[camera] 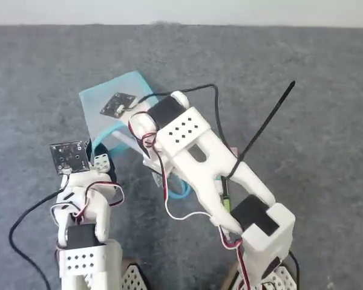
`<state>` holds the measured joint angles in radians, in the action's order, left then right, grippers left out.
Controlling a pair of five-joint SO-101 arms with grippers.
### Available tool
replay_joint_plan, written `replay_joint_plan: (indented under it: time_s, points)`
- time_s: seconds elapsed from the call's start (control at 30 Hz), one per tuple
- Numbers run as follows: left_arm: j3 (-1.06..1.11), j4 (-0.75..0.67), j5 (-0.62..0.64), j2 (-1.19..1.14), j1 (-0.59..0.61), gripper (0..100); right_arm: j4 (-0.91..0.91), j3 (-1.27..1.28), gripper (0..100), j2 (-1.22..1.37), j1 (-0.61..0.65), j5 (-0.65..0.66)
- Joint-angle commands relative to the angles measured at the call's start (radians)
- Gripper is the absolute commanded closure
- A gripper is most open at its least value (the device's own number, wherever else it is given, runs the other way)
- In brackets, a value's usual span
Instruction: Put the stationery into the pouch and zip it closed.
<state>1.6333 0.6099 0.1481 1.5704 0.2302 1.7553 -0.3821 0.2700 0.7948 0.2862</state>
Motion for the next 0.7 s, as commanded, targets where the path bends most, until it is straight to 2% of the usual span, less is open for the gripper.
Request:
replay_joint_plan:
  time_s: [0.0,0.3,0.67]
  points:
    - [-0.019,-0.031,0.003,0.015,-0.012,99,0.027,-0.11,99.1,-0.004,-0.012,-0.058]
    - [-0.018,-0.031,0.003,0.015,-0.012,99,0.024,-0.241,99.0,0.007,-0.01,-0.069]
    - [-0.016,-0.031,0.003,0.015,-0.012,99,-0.041,-0.242,98.9,0.012,-0.004,-0.069]
